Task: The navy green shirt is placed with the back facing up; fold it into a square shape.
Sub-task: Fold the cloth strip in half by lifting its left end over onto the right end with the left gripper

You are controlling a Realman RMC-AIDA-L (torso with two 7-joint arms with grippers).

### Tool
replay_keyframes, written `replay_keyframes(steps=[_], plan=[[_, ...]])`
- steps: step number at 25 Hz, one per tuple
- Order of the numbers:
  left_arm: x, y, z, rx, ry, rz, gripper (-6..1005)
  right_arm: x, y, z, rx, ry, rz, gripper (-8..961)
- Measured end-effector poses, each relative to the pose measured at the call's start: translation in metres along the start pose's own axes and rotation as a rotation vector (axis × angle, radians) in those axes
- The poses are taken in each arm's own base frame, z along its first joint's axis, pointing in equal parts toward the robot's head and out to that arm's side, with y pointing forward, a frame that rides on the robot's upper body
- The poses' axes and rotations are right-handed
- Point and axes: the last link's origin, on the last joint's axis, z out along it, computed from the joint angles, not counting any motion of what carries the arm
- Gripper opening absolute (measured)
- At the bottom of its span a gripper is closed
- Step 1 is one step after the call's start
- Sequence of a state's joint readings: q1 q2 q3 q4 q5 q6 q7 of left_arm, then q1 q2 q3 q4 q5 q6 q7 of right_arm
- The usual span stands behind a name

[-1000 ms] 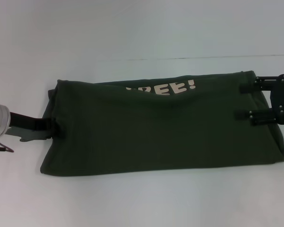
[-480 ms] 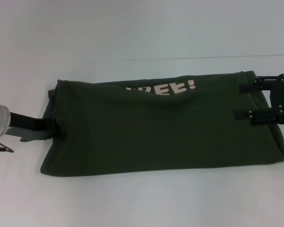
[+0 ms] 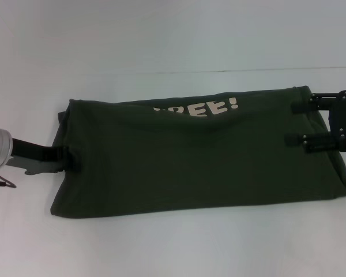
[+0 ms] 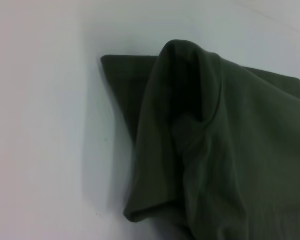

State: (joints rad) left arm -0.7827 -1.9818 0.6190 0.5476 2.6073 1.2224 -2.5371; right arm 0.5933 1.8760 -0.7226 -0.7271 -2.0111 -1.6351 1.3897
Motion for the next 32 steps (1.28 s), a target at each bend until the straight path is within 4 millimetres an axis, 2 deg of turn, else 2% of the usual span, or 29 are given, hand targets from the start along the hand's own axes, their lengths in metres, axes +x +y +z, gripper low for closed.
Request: replay_keyframes(steps=[11,15,22,32], plan=[[0.002,-0.002,-0.001,0.011,0.004,0.007,84,0.001,0.000,0.000,0.001,0.000,0.002,826],[0.003,-0.007,-0.009,0.030,0.008,0.013,85,0.001,0.000,0.000,0.001,0.000,0.002,826],[0.009,-0.020,-0.034,0.060,0.008,0.025,85,0.001,0.001,0.002,-0.004,0.008,-0.001,826],[0.009,-0.022,-0.038,0.053,0.015,0.027,86,0.002,0.002,0.004,-0.008,0.008,-0.004,825]])
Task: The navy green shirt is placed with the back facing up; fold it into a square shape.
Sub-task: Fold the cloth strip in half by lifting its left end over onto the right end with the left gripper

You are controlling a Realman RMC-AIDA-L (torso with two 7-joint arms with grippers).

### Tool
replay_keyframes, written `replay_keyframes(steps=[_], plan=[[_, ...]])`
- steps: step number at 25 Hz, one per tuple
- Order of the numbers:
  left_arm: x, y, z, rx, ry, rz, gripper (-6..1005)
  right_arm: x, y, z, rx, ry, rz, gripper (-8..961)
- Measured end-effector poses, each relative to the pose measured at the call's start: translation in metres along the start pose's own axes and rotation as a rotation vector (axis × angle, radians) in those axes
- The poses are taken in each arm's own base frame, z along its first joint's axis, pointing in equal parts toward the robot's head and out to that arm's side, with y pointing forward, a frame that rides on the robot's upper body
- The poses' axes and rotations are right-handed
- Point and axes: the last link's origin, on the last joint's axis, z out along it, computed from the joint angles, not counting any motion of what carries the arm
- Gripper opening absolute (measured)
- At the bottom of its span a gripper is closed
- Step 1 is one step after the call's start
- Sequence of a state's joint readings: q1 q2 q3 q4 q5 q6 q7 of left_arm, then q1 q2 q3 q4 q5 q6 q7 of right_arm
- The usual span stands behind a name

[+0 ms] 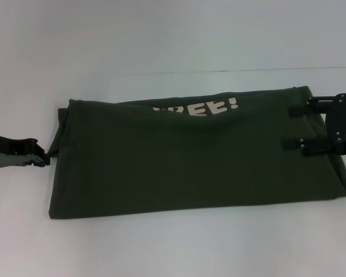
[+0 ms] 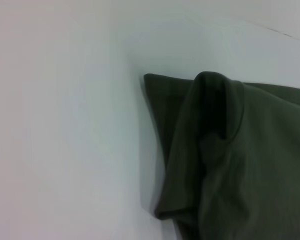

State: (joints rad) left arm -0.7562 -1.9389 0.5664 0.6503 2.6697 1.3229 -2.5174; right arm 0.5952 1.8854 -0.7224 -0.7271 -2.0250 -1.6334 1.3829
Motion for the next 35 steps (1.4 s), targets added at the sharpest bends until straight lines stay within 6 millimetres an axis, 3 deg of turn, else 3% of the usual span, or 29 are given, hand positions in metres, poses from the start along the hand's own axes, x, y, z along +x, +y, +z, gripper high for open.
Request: replay_keyframes(steps=[16,21,26,32,35], plan=[[-0.002,0.004,0.005,-0.016,0.004,-0.011,94,0.001,0.002,0.007,-0.014,0.016,-0.009,826],[-0.001,0.005,0.005,-0.022,0.011,-0.016,234,-0.001,0.002,0.008,-0.017,0.015,-0.013,826],[0.001,0.007,0.005,-0.025,0.013,-0.012,460,-0.001,0.002,0.009,-0.021,0.023,-0.017,825],[0.002,0.008,0.009,-0.023,0.027,-0.014,662,-0.002,0.001,0.010,-0.022,0.023,-0.019,825],[0.004,0.013,0.010,-0.061,0.058,0.000,663,-0.002,0.001,0.010,-0.021,0.022,-0.018,825]])
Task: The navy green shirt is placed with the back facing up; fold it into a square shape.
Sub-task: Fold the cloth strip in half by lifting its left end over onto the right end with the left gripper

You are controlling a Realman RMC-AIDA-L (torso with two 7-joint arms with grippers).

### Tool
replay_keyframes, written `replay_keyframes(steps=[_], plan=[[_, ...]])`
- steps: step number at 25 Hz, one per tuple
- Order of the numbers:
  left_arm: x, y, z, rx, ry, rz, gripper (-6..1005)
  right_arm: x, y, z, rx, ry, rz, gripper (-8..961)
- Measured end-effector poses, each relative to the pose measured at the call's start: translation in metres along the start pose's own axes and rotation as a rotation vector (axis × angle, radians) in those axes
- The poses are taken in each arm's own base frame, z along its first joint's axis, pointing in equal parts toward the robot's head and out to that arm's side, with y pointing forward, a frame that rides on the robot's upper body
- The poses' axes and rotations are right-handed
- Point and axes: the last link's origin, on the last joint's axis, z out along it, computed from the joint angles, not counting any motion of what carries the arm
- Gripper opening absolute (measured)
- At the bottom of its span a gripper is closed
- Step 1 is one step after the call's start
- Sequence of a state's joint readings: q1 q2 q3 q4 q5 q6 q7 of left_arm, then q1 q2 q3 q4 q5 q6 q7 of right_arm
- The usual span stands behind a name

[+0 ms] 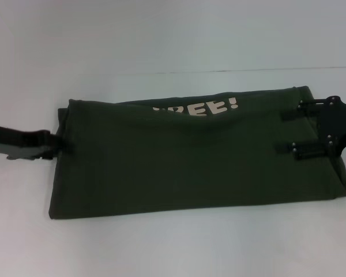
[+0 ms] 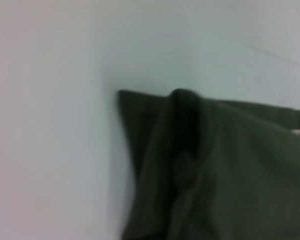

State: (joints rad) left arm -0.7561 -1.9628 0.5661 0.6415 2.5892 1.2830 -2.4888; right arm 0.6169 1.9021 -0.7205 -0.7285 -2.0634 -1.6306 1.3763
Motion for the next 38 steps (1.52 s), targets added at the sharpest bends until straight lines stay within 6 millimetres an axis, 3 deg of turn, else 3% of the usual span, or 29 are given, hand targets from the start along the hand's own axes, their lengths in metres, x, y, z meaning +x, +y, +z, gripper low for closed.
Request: replay_keyframes(steps=[7,15,38], plan=[[-0.009,0.000,-0.003,-0.130,0.122,0.094,664,0.000,0.000,0.000,-0.001,0.001,0.008,825],[-0.041,0.001,0.004,-0.239,0.226,0.257,666,0.000,0.000,-0.001,0.001,0.003,0.007,825],[-0.063,-0.015,0.024,-0.143,0.242,0.247,654,-0.001,-0.001,0.001,-0.008,0.027,-0.006,825]])
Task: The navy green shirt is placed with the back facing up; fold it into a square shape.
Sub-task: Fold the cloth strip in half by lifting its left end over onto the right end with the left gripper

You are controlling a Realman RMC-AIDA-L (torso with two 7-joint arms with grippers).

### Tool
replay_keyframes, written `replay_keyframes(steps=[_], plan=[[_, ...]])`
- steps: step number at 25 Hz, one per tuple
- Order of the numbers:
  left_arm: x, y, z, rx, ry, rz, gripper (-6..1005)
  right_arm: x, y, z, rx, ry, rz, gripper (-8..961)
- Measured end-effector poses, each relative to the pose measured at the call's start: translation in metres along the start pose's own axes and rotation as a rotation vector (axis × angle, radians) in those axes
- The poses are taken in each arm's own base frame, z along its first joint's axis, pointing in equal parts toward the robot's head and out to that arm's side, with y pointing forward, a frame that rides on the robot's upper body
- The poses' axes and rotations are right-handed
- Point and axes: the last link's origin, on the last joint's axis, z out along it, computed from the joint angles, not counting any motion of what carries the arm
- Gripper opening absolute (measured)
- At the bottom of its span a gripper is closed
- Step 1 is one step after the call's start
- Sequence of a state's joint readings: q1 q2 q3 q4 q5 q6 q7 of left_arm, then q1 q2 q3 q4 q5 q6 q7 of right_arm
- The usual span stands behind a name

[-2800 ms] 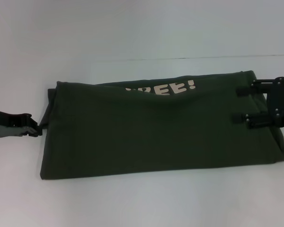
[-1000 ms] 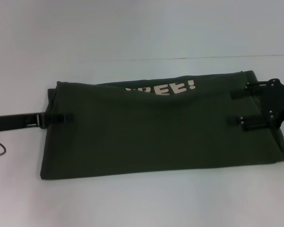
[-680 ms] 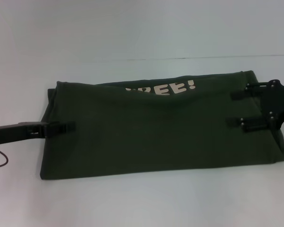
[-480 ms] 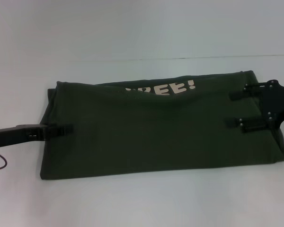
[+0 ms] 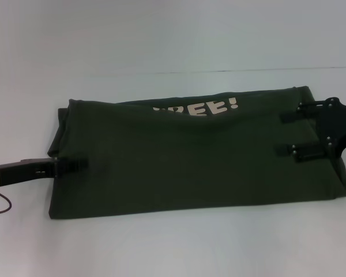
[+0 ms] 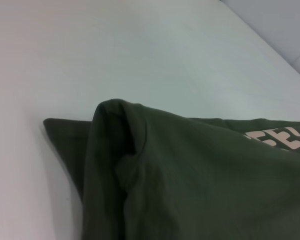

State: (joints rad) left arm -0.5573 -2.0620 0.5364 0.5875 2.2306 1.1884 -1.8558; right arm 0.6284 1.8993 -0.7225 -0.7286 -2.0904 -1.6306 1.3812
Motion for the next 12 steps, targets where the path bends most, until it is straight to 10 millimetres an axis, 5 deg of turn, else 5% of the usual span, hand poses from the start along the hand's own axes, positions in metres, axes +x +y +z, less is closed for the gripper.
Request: replay_keyframes(steps=[12], plan=[[-0.0067,0.0068,0.0073,-0.025,-0.023,-0.001,655,0.0010,0.0003,-0.0005,0.001,0.001,-0.003,825]])
